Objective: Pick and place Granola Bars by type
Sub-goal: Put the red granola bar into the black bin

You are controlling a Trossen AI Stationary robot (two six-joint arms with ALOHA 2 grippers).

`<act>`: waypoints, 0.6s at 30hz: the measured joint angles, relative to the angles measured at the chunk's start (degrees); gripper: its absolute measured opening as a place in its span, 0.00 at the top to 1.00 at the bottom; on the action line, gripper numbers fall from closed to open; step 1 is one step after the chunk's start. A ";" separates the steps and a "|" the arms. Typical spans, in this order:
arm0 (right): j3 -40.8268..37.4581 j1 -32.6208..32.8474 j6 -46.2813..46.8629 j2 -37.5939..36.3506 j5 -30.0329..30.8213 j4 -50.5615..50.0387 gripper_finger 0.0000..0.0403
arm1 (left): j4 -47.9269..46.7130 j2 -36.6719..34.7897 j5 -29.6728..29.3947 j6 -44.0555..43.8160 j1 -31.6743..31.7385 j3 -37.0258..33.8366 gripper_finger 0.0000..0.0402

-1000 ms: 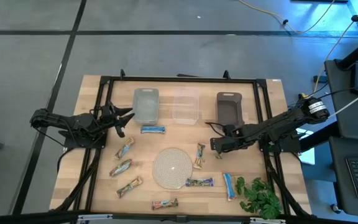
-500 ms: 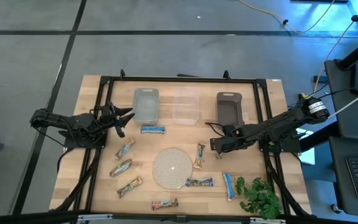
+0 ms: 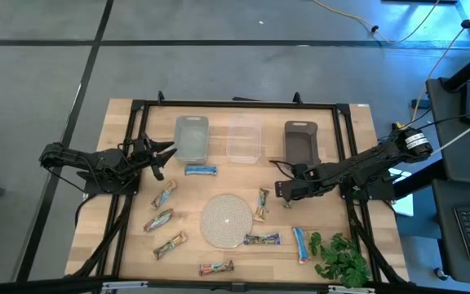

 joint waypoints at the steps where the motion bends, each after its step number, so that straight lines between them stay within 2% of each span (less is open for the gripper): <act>1: 0.00 0.00 0.02 0.00 0.00 -0.02 0.32 | 0.00 0.00 0.00 0.00 0.00 0.00 0.66; 10: 0.00 0.00 0.18 2.59 0.05 -0.07 0.18 | 0.00 0.00 -0.02 -0.06 0.00 0.00 0.66; 18: 0.00 0.00 4.72 7.13 -0.30 0.33 0.16 | -0.02 0.00 -0.02 -0.09 0.00 0.00 0.66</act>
